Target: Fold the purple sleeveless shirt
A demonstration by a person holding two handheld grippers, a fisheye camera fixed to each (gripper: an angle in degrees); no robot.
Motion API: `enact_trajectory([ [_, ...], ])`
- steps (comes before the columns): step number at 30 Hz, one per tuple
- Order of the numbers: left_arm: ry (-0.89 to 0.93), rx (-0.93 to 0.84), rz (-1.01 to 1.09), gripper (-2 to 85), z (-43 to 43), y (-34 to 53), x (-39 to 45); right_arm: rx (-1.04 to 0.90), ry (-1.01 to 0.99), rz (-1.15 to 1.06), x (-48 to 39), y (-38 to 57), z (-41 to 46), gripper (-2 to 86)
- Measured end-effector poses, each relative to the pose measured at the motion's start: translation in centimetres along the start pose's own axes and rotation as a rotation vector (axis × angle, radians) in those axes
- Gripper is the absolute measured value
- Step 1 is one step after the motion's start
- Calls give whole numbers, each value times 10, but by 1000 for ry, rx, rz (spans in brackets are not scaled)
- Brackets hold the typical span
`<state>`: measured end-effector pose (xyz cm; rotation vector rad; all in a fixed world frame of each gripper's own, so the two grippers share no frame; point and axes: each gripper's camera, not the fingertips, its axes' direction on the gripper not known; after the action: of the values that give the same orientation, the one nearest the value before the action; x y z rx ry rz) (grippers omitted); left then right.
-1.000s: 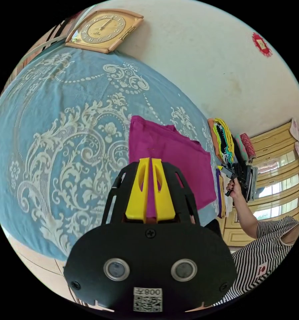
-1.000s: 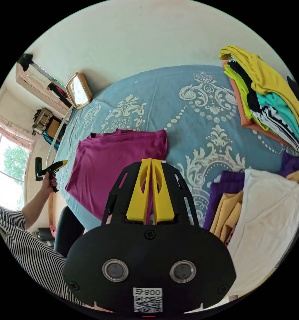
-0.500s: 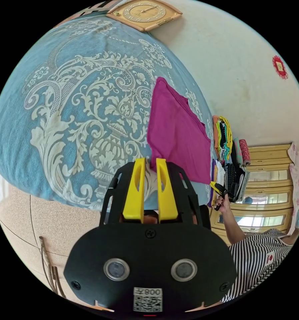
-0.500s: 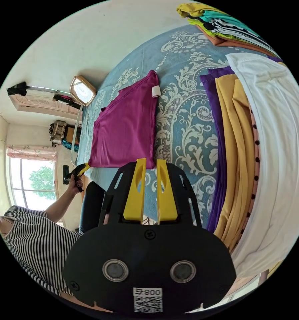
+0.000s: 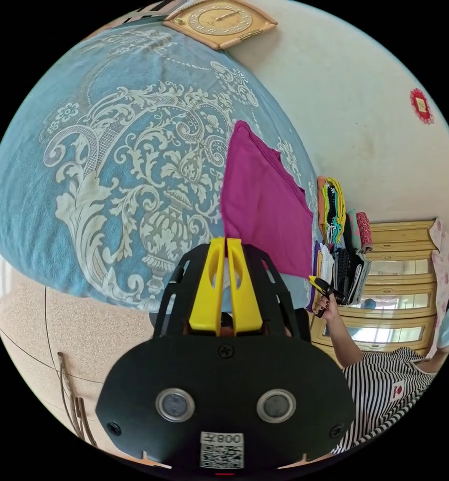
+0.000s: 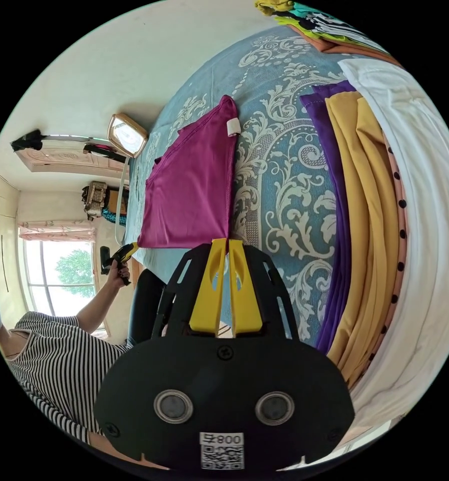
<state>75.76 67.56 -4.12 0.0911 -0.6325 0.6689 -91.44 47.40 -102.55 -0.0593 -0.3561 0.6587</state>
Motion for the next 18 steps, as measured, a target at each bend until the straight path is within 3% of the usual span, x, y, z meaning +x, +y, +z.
enact_trajectory([
  [8, -38, 38, 12, 3, -17, 28, 23, -21, -53, -41, -1, 40, -18, 3],
  [18, -129, 49, -60, 6, 22, 48, 65, -72, -44, 30, 24, 50, 7, 2],
])
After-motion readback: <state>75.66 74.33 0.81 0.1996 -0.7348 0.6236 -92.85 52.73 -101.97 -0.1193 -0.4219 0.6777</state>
